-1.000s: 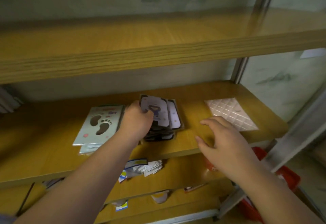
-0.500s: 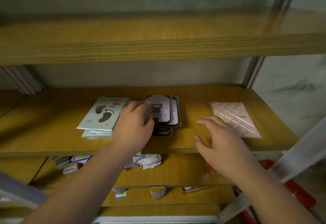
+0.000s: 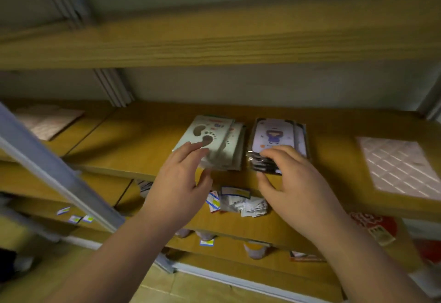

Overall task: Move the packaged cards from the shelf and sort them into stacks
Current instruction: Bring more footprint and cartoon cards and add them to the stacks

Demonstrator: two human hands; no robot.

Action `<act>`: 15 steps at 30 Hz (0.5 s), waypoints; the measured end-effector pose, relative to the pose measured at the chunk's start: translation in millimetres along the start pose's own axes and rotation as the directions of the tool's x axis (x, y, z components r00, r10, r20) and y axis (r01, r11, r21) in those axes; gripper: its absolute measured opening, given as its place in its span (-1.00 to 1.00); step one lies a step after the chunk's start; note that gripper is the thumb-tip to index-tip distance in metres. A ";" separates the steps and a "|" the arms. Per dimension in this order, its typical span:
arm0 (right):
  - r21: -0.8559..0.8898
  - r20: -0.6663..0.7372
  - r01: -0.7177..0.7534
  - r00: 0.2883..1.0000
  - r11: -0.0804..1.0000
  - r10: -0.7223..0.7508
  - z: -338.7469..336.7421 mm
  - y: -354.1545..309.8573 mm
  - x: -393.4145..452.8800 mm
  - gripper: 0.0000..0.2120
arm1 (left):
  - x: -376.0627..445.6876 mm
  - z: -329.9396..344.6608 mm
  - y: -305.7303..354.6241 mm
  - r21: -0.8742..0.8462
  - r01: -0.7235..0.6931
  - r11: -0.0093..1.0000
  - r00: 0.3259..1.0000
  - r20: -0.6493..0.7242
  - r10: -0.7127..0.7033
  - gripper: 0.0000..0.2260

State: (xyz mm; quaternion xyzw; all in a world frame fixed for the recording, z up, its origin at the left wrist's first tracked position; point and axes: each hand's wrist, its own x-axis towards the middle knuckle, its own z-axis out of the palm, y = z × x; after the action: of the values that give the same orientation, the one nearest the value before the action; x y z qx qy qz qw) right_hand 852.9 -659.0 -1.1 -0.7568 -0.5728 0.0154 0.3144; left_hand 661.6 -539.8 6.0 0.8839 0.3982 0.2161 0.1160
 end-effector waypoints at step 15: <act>-0.050 0.070 0.136 0.989 0.989 -0.132 135.7 -221.7 27.6 -0.61 | -81.0 -122.9 -225.8 0.012 0.111 0.994 0.985 -0.131 -0.109 -0.56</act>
State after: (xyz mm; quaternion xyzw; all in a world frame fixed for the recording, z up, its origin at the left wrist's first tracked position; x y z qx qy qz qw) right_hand 620.3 -540.3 8.8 -0.7239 -0.6328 0.0038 0.2748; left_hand 407.9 -448.8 5.5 0.8456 0.4553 0.2628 0.0929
